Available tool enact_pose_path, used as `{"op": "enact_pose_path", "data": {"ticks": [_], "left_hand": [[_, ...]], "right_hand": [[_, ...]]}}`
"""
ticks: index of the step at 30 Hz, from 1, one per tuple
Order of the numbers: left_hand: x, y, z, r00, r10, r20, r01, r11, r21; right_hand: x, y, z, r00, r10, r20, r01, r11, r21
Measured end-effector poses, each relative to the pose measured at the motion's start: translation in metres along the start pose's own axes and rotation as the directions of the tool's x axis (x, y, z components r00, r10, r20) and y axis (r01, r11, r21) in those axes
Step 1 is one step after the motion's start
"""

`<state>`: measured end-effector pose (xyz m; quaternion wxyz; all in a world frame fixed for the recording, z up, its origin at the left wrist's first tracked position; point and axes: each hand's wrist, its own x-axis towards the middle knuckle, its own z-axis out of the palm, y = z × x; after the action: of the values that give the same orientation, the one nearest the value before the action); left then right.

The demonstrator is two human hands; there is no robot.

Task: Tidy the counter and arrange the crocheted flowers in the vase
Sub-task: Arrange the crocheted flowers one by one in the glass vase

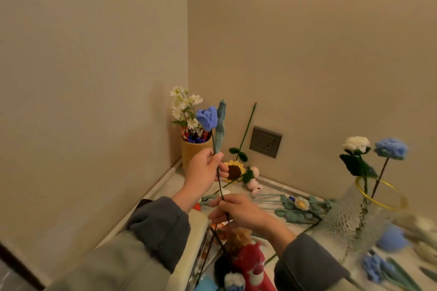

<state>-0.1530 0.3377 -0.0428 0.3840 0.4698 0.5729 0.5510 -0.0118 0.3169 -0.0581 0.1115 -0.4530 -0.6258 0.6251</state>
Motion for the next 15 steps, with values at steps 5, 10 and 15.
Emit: {"op": "enact_pose_path", "data": {"ticks": [5, 10, 15], "left_hand": [[0.008, -0.016, 0.002, 1.0, -0.022, 0.008, 0.021, 0.998, 0.056], [0.021, -0.028, 0.003, 0.996, -0.08, 0.035, 0.079, 0.996, 0.05], [0.034, -0.043, 0.01, 0.992, -0.12, 0.048, 0.12, 0.993, 0.012]], "right_hand": [[0.019, 0.019, -0.026, 0.98, -0.088, -0.176, 0.064, 0.989, -0.134], [0.057, 0.04, -0.051, 0.911, -0.197, -0.363, -0.03, 0.845, -0.535], [0.088, 0.052, -0.062, 0.92, -0.186, -0.346, -0.132, 0.683, -0.719]]}}
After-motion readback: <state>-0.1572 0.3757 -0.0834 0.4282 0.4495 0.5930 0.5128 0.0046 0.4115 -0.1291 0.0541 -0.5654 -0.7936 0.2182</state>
